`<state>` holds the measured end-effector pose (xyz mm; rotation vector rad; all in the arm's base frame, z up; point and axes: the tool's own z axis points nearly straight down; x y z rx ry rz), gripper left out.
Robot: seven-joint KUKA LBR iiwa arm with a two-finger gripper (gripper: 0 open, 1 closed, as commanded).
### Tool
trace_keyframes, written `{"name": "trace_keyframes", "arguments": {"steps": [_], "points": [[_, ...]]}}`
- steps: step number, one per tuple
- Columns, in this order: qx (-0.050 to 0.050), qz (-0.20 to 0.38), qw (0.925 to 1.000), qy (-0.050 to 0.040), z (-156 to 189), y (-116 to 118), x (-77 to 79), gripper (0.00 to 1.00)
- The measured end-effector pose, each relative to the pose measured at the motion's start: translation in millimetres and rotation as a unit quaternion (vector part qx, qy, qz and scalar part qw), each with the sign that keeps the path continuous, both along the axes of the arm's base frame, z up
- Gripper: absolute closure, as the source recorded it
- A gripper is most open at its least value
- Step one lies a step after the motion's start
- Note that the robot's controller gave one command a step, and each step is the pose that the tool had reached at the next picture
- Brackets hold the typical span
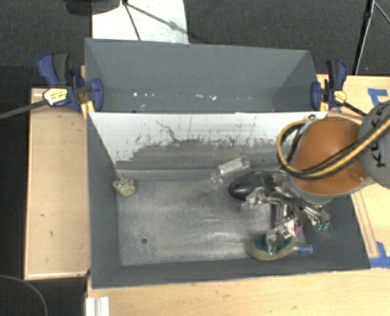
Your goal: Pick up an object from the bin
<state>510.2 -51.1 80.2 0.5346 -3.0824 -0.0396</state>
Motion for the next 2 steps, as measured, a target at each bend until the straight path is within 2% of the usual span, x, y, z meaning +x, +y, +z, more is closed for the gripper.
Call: {"name": "trace_keyframes", "arguments": {"steps": [1, 2], "points": [[0.001, 0.002, 1.0000, -0.0089, 2.7, -1.3, -4.4, 0.00], [0.000, -0.002, 1.0000, -0.0017, 2.8, -3.8, -8.2, 1.00]]}}
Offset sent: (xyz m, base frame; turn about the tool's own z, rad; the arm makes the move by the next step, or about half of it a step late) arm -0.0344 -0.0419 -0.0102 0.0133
